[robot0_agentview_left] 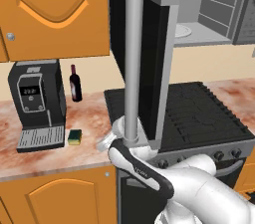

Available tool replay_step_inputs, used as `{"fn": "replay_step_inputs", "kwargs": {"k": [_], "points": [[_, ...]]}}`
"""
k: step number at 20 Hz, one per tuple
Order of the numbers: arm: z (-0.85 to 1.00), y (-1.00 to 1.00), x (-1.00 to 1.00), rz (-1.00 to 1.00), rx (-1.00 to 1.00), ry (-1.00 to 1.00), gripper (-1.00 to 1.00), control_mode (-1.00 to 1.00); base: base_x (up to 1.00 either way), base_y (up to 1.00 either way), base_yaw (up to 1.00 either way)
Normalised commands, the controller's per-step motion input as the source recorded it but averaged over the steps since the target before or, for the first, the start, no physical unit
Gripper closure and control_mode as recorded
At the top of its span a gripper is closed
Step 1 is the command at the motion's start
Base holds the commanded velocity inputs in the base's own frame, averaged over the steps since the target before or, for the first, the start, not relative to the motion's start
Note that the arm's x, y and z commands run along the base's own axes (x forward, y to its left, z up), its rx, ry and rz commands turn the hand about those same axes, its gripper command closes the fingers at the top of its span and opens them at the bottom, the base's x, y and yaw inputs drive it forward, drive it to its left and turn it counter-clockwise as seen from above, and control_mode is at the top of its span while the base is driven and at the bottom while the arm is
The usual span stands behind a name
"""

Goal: Place the sponge inside the microwave to prepare for sanitizing.

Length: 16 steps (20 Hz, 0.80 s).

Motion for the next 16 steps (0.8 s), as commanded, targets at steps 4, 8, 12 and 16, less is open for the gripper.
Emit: {"fn": "replay_step_inputs", "kwargs": {"k": [4, 8, 12, 16], "points": [[0.00, 0.22, 0.14, 0.02, 0.00, 0.00, -1.00, -1.00, 0.00, 0.00, 0.00], [0.00, 0.10, 0.21, 0.01, 0.00, 0.00, -1.00, -1.00, 0.00, 0.00, 0.00], [-0.09, 0.02, 0.17, 0.01, -0.01, 0.01, -1.00, -1.00, 0.00, 0.00, 0.00], [-0.02, 0.23, 0.06, -0.01, -0.02, 0.00, -1.00, -1.00, 0.00, 0.00, 0.00]]}}
